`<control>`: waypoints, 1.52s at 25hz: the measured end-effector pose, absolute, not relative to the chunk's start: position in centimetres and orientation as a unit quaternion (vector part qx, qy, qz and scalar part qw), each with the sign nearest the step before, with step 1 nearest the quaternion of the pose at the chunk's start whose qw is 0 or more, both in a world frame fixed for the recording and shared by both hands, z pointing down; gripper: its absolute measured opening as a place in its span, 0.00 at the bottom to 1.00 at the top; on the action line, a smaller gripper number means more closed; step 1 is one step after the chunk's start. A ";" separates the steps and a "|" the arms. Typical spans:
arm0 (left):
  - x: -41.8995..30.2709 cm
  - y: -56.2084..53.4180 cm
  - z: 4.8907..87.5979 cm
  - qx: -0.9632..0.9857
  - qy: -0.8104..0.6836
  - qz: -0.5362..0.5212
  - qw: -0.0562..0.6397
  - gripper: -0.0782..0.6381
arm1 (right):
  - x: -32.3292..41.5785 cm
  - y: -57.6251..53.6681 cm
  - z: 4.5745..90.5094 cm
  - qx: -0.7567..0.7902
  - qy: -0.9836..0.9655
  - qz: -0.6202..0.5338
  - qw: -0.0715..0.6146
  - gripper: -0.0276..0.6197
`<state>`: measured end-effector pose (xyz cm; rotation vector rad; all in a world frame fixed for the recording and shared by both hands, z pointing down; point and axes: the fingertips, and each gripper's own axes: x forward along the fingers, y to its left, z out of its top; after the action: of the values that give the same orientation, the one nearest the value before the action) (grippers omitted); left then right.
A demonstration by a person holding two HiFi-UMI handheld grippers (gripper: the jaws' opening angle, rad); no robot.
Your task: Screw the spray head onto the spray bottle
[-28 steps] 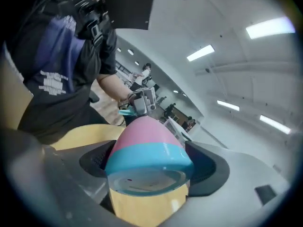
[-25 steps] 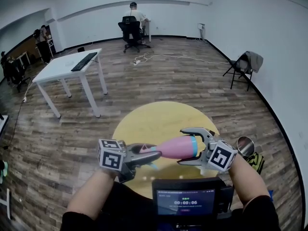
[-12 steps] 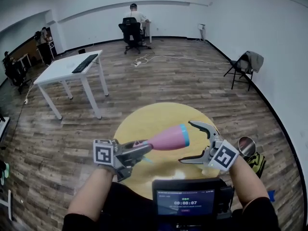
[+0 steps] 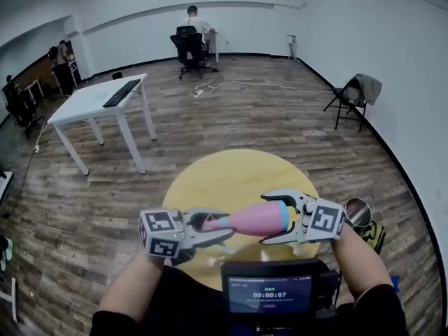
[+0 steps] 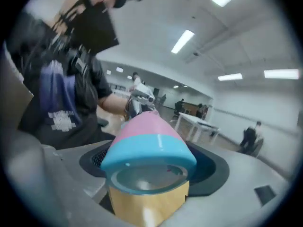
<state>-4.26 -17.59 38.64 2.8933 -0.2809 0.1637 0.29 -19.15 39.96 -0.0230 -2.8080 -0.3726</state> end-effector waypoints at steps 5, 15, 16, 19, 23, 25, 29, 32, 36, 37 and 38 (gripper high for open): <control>-3.8 -17.7 38.9 0.987 -0.109 0.096 0.063 0.37 | 0.9 -19.7 40.7 -0.045 -0.987 0.099 0.122 0.77; -6.6 -20.2 38.7 0.919 -0.052 -0.085 0.382 0.36 | 0.8 -20.5 38.6 0.112 -0.897 -0.382 0.189 0.93; -6.0 -19.7 38.6 0.922 -0.039 -0.078 0.378 0.36 | 0.2 -20.4 39.3 0.098 -0.893 -0.392 0.199 0.93; -4.6 -18.1 37.9 0.948 -0.034 -0.042 0.314 0.37 | -0.4 -18.8 39.5 0.040 -0.928 -0.325 0.180 0.81; -4.0 -17.4 37.2 0.989 -0.094 0.044 0.108 0.37 | 0.1 -18.9 39.0 -0.026 -0.992 -0.030 0.119 0.80; -3.6 -17.3 37.4 0.989 -0.117 0.089 0.035 0.37 | 0.3 -19.0 40.0 -0.067 -0.986 0.108 0.111 0.81; -4.9 -18.4 37.5 0.980 -0.097 0.018 0.172 0.35 | -0.3 -19.5 40.0 -0.006 -0.992 0.031 0.123 0.82; -7.0 -20.0 37.2 0.942 -0.076 -0.091 0.314 0.35 | 0.4 -20.5 39.2 0.085 -0.952 -0.230 0.183 0.95; -7.6 -20.8 38.9 0.916 -0.076 -0.101 0.380 0.35 | 0.6 -20.5 38.0 0.114 -0.912 -0.356 0.170 0.96; -7.3 -20.6 38.9 0.915 -0.064 -0.097 0.386 0.35 | 0.3 -20.5 38.1 0.110 -0.907 -0.366 0.173 0.96; -6.8 -20.1 38.7 0.915 -0.048 -0.094 0.389 0.35 | -0.1 -20.5 38.5 0.101 -0.904 -0.374 0.183 0.96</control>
<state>-6.81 -20.09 38.71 2.3269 -0.1220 -0.2391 -0.10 -20.47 38.52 0.2840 -2.5501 -1.0554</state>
